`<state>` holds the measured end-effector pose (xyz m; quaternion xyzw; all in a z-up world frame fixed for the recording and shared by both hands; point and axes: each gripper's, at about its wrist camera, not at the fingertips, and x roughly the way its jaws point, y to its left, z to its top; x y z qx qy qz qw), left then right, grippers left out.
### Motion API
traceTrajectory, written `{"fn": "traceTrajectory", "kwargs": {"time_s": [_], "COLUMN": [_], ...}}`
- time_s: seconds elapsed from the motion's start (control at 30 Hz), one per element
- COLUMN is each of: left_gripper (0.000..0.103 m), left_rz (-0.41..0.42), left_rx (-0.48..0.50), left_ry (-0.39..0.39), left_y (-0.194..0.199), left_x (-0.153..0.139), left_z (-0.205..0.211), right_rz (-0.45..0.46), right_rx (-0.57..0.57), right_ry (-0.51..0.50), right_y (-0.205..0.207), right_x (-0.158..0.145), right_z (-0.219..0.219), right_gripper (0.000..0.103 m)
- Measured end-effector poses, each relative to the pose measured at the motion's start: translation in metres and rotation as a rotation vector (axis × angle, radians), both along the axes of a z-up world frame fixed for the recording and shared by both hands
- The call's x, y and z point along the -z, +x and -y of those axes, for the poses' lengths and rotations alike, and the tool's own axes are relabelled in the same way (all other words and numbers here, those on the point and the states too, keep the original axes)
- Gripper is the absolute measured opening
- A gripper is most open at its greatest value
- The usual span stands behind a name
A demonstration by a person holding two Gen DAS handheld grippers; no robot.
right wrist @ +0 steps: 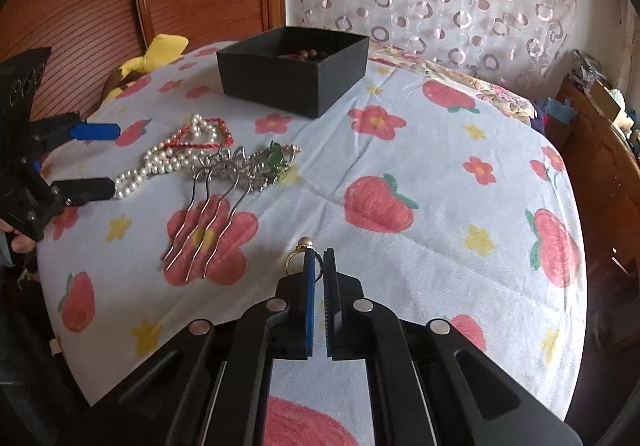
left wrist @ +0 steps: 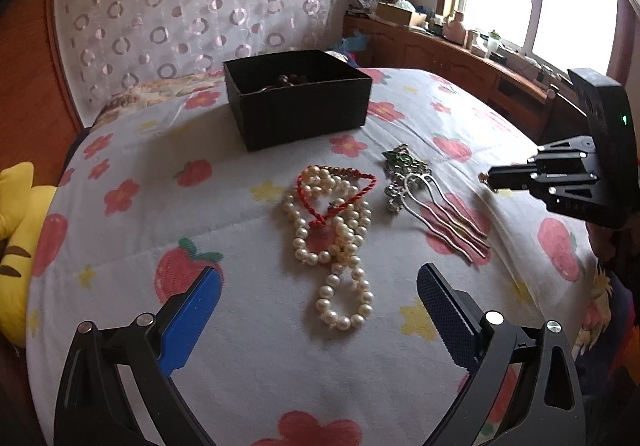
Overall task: Organize jewelry
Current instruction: 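Grasp the pearl necklace with left gripper while right gripper grasps the gold ring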
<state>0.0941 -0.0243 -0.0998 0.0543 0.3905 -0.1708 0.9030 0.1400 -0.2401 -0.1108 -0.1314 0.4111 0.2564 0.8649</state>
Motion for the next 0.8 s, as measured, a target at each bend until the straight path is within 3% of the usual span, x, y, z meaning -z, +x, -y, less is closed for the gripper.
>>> {"fn": "traceTrajectory", "kwargs": {"time_s": [0.13, 0.3, 0.43, 0.5, 0.77, 0.8], "left_gripper": [0.075, 0.049, 0.037, 0.023, 0.015, 0.000], "left_rz": [-0.021, -0.043, -0.025, -0.015, 0.014, 0.023], "left_rx": [0.027, 0.038, 0.025, 0.022, 0.035, 0.036], "left_ry": [-0.001, 0.008, 0.046, 0.053, 0.064, 0.059], "left_y": [-0.001, -0.002, -0.005, -0.006, -0.019, -0.021], "left_x": [0.003, 0.008, 0.008, 0.009, 0.008, 0.006], "left_z": [0.006, 0.010, 0.012, 0.011, 0.007, 0.005], "right_rz": [0.006, 0.009, 0.008, 0.009, 0.019, 0.020], "right_rx": [0.000, -0.003, -0.004, -0.007, -0.011, -0.012], "right_ry": [0.007, 0.009, 0.012, 0.013, 0.015, 0.015], "right_y": [-0.001, -0.004, -0.004, -0.005, -0.006, -0.007], "right_x": [-0.003, -0.004, -0.004, -0.004, -0.007, -0.007], "right_z": [0.001, -0.001, -0.002, -0.003, -0.004, -0.005], "right_gripper": [0.005, 0.005, 0.005, 0.005, 0.005, 0.005]}}
